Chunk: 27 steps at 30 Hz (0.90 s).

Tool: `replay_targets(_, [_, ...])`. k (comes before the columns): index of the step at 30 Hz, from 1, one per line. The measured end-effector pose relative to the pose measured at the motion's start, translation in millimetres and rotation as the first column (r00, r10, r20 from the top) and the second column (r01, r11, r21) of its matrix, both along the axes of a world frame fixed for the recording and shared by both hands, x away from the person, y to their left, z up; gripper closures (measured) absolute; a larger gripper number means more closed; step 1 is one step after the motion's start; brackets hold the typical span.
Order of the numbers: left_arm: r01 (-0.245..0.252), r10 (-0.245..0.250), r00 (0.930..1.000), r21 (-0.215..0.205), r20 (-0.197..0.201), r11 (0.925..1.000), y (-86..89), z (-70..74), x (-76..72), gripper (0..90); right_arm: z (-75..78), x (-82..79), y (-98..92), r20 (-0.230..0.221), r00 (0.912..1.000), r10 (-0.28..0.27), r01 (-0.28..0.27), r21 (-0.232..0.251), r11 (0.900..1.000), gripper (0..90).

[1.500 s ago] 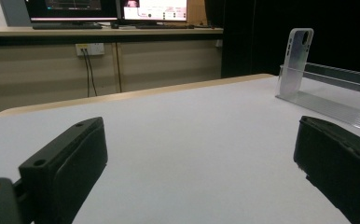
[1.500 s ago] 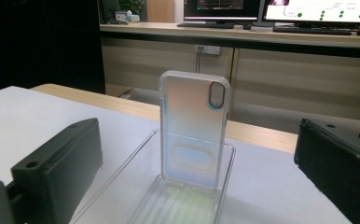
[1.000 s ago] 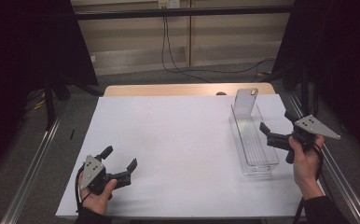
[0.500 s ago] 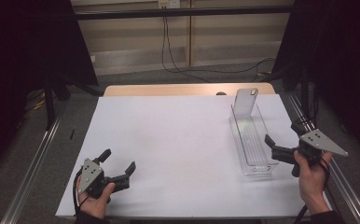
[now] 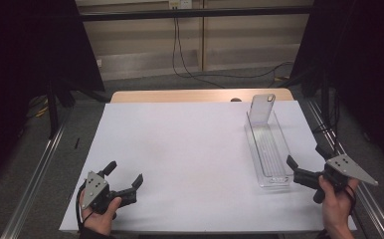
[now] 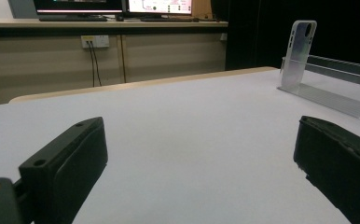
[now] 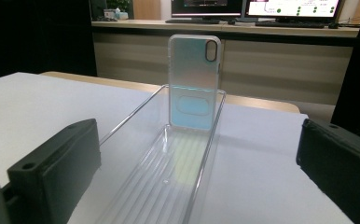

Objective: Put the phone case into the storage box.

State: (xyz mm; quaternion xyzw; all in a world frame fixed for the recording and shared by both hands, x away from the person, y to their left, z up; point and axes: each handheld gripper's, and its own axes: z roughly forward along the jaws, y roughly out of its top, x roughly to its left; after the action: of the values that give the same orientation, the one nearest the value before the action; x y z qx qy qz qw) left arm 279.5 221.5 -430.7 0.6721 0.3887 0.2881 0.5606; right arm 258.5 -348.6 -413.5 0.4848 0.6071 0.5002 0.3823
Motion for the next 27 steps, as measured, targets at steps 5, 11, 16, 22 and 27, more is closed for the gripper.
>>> replay_targets(5, [-0.002,0.002,1.0,0.005,0.003,1.0,0.7,0.2,-1.3,2.7,-8.6,-9.4,3.9,-0.001,1.0,0.005,-0.005,-0.007,1.0,0.0])
replay_targets(11, [-0.013,0.013,0.9999,-0.006,0.006,0.9999,1.2,0.9,-3.6,2.7,-10.3,-19.6,4.9,0.009,0.9998,0.018,-0.018,-0.017,1.0,0.0])
replay_targets(16, [-0.011,0.011,0.9999,0.004,0.005,0.9999,0.3,0.5,-3.7,2.7,-13.1,-27.0,4.3,0.002,0.9999,0.013,-0.013,-0.028,1.0,0.0])
replay_targets(22, [-0.033,0.033,0.9995,0.029,-0.003,0.999,0.4,-0.5,-4.4,3.4,-18.2,-31.4,5.2,-0.007,1.0,0.001,-0.001,-0.03,1.0,0.0])
replay_targets(27, [-0.034,0.034,0.9994,0.026,-0.005,0.9991,0.5,-0.5,-5.1,3.6,-17.4,-31.4,4.9,0.014,0.9999,-0.004,0.004,-0.016,1.0,0.0])
